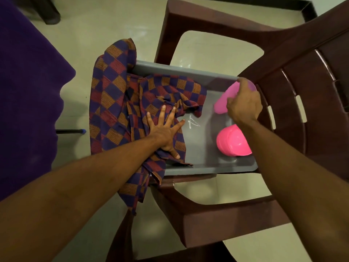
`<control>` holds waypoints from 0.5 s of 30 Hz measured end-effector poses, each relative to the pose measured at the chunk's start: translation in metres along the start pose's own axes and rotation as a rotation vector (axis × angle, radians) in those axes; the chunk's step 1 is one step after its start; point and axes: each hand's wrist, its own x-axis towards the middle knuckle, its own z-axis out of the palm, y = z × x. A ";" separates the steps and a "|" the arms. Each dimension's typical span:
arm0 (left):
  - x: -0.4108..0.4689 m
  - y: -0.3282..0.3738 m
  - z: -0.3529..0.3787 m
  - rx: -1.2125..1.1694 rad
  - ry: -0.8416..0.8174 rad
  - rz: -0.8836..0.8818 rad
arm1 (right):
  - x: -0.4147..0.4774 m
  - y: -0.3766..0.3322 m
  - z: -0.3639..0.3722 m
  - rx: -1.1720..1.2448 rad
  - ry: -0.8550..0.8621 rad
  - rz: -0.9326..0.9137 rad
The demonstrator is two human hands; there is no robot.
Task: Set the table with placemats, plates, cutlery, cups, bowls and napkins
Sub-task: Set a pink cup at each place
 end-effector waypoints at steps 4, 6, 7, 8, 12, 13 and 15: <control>-0.001 0.001 -0.001 0.000 -0.017 -0.006 | -0.012 0.009 0.002 -0.036 0.022 -0.002; 0.000 0.002 -0.002 0.002 -0.022 -0.015 | -0.017 0.011 0.000 -0.022 0.021 0.014; 0.000 0.001 -0.002 0.003 -0.025 -0.019 | -0.020 0.011 0.001 -0.016 0.023 0.028; -0.001 0.002 -0.002 0.002 -0.027 -0.020 | -0.023 0.011 0.001 -0.019 0.025 0.039; -0.001 0.003 -0.003 0.016 -0.023 -0.022 | -0.029 0.016 0.006 -0.104 0.000 0.040; -0.001 0.003 -0.003 0.016 -0.023 -0.025 | -0.030 0.017 0.007 -0.148 -0.040 0.035; 0.000 0.003 -0.003 0.012 -0.031 -0.031 | -0.032 0.021 0.013 -0.208 -0.114 0.018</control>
